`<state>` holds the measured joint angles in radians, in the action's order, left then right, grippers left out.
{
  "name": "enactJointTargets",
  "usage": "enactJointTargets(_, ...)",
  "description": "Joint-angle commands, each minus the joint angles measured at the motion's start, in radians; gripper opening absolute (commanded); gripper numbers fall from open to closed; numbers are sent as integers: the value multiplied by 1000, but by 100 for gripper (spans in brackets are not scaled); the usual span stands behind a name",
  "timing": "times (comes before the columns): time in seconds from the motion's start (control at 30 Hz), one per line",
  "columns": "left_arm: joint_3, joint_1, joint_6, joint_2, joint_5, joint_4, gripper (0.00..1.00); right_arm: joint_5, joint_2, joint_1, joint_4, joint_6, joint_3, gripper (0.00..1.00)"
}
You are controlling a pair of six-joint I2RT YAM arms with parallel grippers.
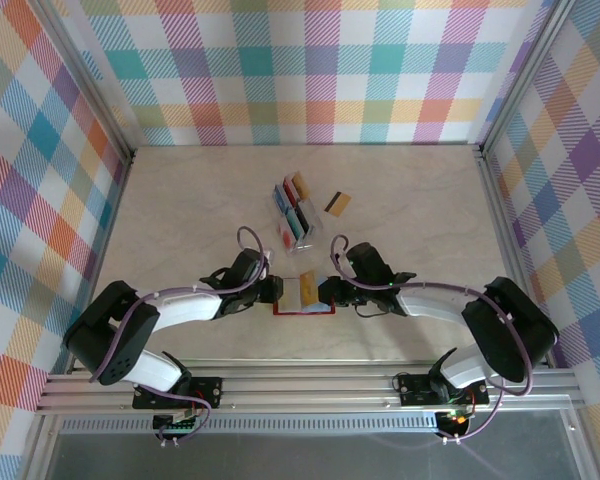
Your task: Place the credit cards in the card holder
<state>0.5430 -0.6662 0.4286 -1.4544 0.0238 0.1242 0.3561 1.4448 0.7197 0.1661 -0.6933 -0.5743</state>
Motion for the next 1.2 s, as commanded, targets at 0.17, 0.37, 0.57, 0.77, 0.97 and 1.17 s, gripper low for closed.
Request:
enactJointTargets(0.17, -25, -23, -7, -45, -36, 55, 25, 84, 14, 4, 114, -70, 37, 0)
enactJointTargets(0.37, -44, -24, -4, -47, -55, 69, 23, 101, 17, 3, 105, -100, 43, 0)
enactJointTargets(0.57, -46, -24, -5, -60, -72, 74, 20, 100, 10, -3, 95, -124, 62, 0)
enactJointTargets(0.77, -55, -24, -6, -63, -70, 87, 20, 115, 51, -8, 103, -137, 56, 0)
enactJointTargets(0.97, -56, -24, -7, -62, -72, 88, 20, 123, 63, -20, 124, -171, 77, 0)
enactJointTargets(1.17, -55, -24, -8, -76, -73, 97, 19, 104, 34, -25, 106, -175, 99, 0)
